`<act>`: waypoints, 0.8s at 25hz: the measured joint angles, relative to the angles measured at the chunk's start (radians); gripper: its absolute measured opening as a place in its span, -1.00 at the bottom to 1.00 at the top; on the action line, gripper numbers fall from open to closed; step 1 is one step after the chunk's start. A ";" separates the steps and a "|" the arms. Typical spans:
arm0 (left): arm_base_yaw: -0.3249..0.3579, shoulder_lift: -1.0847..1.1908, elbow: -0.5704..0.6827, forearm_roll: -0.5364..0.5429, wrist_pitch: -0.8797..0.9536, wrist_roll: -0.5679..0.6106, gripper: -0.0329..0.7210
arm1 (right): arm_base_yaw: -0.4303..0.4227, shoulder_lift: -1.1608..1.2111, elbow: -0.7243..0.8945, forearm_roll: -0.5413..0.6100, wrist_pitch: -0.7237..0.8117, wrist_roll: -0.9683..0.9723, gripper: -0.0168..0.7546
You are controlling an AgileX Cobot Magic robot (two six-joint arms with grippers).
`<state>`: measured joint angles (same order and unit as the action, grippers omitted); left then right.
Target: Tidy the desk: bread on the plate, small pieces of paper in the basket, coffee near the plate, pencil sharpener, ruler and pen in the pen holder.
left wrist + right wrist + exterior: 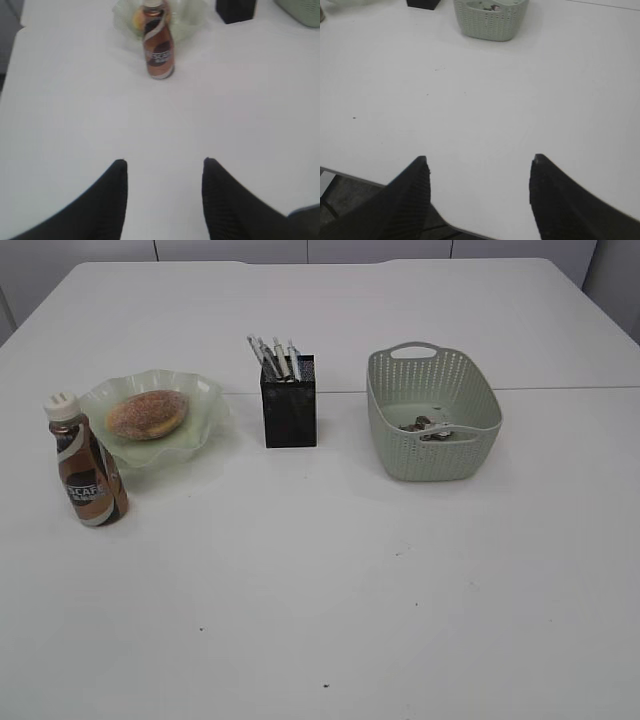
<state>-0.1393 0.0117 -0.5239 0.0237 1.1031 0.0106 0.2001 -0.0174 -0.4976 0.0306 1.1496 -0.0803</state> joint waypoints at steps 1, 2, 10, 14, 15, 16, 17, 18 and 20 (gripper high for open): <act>0.031 0.000 0.000 0.000 0.000 0.000 0.04 | -0.015 0.000 0.000 0.000 0.000 0.000 0.23; 0.061 0.000 0.000 0.000 0.000 0.000 0.04 | -0.024 0.000 0.000 0.000 0.000 0.000 0.23; 0.085 0.000 0.000 -0.002 0.000 -0.002 0.04 | -0.026 0.000 0.000 -0.002 0.000 0.000 0.23; 0.085 0.000 0.000 -0.002 0.000 -0.002 0.04 | -0.026 0.000 0.000 -0.002 0.000 0.000 0.23; 0.085 0.000 0.000 -0.002 0.000 -0.002 0.04 | -0.026 0.000 0.000 -0.002 0.000 0.000 0.23; 0.085 0.000 0.000 -0.002 0.000 -0.002 0.03 | -0.026 0.000 0.000 -0.002 0.000 0.000 0.23; 0.085 0.000 0.000 -0.002 0.000 -0.002 0.02 | -0.026 0.000 0.000 -0.002 0.000 0.000 0.23; 0.085 0.000 0.000 -0.002 0.000 -0.002 0.02 | -0.026 0.000 0.000 -0.002 0.000 0.000 0.23; 0.085 0.000 0.000 -0.002 0.000 -0.002 0.02 | -0.026 0.000 0.000 -0.002 0.000 0.000 0.23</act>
<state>-0.0540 0.0117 -0.5239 0.0218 1.1031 0.0090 0.1743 -0.0174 -0.4976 0.0283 1.1496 -0.0803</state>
